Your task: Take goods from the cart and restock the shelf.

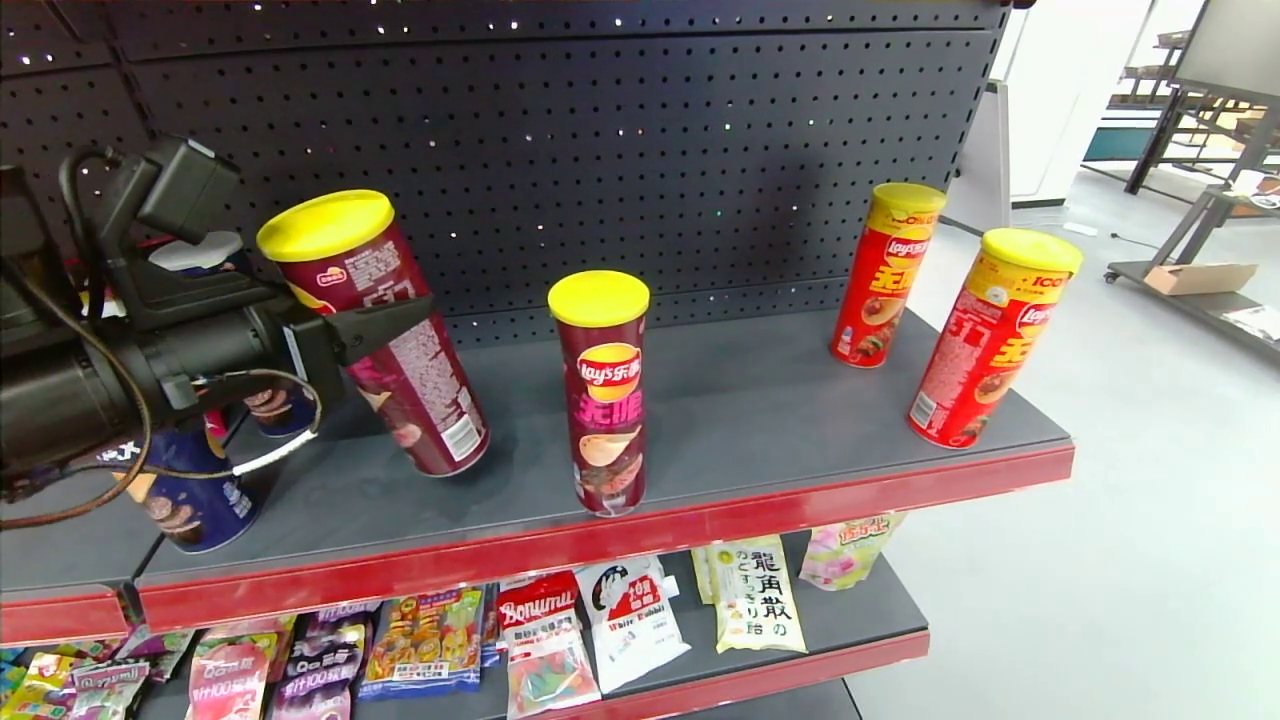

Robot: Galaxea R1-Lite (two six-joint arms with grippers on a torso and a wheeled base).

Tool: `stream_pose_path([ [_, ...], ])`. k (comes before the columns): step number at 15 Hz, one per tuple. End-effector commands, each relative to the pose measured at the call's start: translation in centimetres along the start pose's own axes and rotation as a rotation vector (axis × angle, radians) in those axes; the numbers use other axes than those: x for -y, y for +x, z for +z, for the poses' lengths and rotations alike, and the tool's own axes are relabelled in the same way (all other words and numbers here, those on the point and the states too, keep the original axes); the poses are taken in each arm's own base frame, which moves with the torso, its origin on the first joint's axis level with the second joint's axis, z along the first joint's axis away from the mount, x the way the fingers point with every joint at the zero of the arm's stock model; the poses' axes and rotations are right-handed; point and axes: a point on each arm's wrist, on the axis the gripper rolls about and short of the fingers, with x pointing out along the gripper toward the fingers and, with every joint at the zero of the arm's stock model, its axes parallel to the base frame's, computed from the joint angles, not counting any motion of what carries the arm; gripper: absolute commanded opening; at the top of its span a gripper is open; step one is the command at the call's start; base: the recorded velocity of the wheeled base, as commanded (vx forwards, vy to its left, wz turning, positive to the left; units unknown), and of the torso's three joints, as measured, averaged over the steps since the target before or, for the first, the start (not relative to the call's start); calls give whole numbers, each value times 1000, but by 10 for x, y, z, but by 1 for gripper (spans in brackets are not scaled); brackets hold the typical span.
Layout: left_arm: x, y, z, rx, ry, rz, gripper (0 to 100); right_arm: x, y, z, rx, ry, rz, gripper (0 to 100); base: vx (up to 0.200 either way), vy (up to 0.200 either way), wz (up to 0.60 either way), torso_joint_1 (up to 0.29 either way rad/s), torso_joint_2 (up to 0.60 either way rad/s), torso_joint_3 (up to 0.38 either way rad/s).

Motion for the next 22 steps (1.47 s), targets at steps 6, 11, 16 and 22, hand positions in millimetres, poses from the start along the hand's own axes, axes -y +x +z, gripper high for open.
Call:
stream_pose_path([
  [6, -11, 49, 0, -9, 2, -25, 0, 0, 0, 0, -2, 0, 0, 100, 0, 0, 0, 0, 0, 0],
  [11, -7, 104, -5, 16, 17, -7, 0, 0, 0, 0, -2, 0, 0, 100, 0, 0, 0, 0, 0, 0],
  [16, -16, 138, -7, 36, 28, 72, 0, 0, 0, 0, -2, 0, 0, 100, 0, 0, 0, 0, 0, 0],
  [22, -19, 165, -11, 10, 10, 131, 0, 0, 0, 0, -2, 0, 0, 100, 0, 0, 0, 0, 0, 0],
])
